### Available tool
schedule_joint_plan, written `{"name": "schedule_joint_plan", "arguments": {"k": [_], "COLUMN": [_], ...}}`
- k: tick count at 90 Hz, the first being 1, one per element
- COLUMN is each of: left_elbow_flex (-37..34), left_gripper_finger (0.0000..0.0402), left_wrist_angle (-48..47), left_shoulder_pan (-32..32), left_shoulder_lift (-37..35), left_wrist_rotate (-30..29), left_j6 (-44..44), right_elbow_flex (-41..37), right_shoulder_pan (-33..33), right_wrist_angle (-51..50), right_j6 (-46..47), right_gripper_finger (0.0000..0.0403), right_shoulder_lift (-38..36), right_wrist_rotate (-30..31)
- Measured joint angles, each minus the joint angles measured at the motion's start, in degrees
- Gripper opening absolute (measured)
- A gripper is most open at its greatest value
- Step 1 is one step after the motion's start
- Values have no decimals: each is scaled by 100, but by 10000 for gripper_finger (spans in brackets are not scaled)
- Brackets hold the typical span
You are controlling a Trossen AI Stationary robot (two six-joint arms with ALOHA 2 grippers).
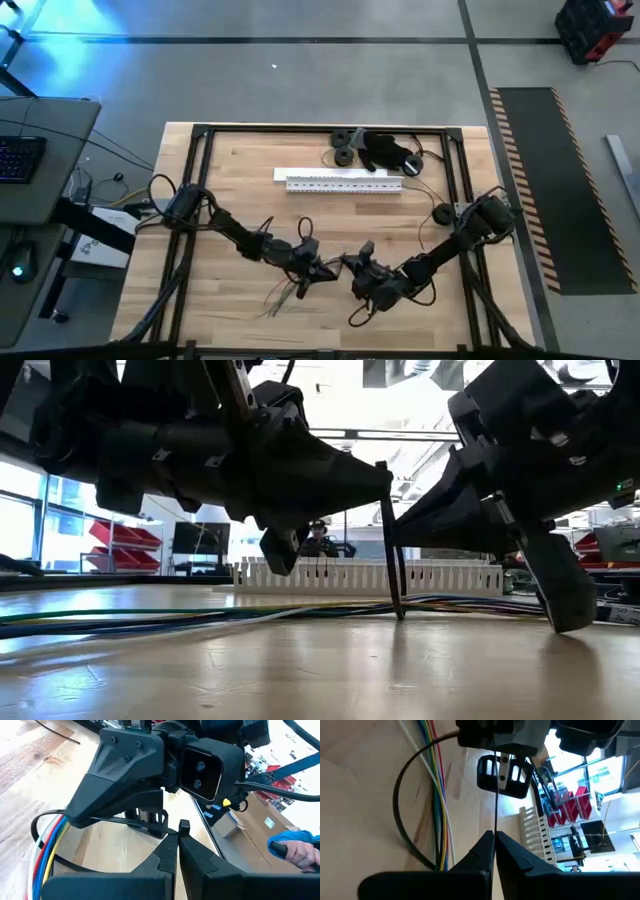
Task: Ziptie cables
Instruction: Wrap the cables together using a black zip tie
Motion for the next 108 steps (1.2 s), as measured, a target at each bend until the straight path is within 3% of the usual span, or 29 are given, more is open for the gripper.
{"name": "schedule_joint_plan", "arguments": {"k": [39, 61, 82, 108], "left_elbow_flex": [0, 0, -2, -2], "left_gripper_finger": [0, 0, 0, 0], "left_wrist_angle": [-4, -13, -120, -116], "left_shoulder_pan": [10, 7, 10, 10], "left_shoulder_lift": [0, 0, 0, 0], "left_wrist_rotate": [192, 444, 409, 549], "left_j6": [1, 1, 1, 3], "right_elbow_flex": [-3, 8, -1, -3], "right_shoulder_pan": [-55, -146, -151, -102], "right_wrist_angle": [89, -405, 2, 56], "right_j6": [-91, 778, 253, 286], "right_gripper_finger": [0, 0, 0, 0], "right_shoulder_lift": [10, -10, 1, 5], "right_wrist_rotate": [41, 70, -80, -75]}}
